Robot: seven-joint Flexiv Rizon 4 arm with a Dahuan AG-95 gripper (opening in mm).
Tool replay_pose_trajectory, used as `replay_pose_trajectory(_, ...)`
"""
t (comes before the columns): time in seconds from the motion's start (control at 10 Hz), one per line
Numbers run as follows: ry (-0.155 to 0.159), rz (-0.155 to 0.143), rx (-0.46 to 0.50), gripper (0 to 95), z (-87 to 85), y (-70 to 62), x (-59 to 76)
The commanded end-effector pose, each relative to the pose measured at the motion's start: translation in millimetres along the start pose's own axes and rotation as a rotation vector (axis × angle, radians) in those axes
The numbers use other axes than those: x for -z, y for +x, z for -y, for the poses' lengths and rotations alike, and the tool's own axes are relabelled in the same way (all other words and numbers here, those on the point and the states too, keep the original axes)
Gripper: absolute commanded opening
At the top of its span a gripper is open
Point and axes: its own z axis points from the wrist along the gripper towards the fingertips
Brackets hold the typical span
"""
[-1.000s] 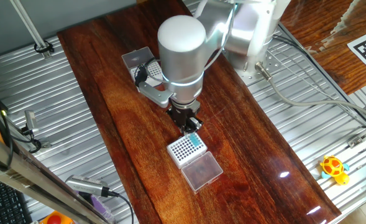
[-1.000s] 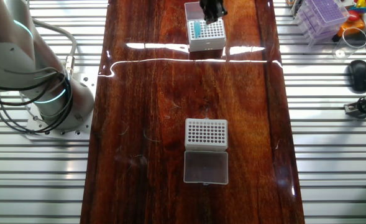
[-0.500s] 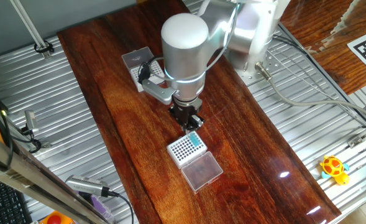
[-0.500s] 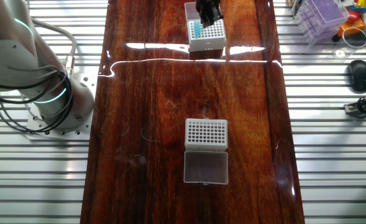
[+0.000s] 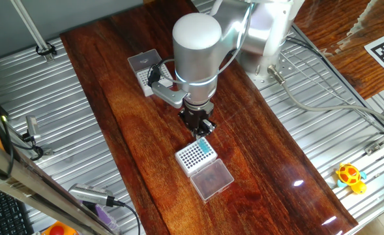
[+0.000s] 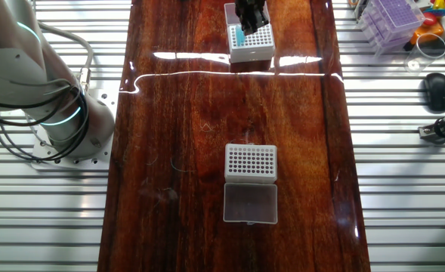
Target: Transfer all medium pipette tips from one holder to another
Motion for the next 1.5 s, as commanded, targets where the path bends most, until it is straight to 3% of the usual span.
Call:
replay_pose_trajectory(0.1,-0.001,0.002,0.001,0.0,-0.3,0.0,-0.1)
replay_pose_trajectory(1.2,0.000,0.005,-0.002,0.0,-2.7,-2.6,-3.6)
replay_pose_trajectory(1.5,0.004,0.005,-0.001,0.0,0.0,-3.2,-10.0)
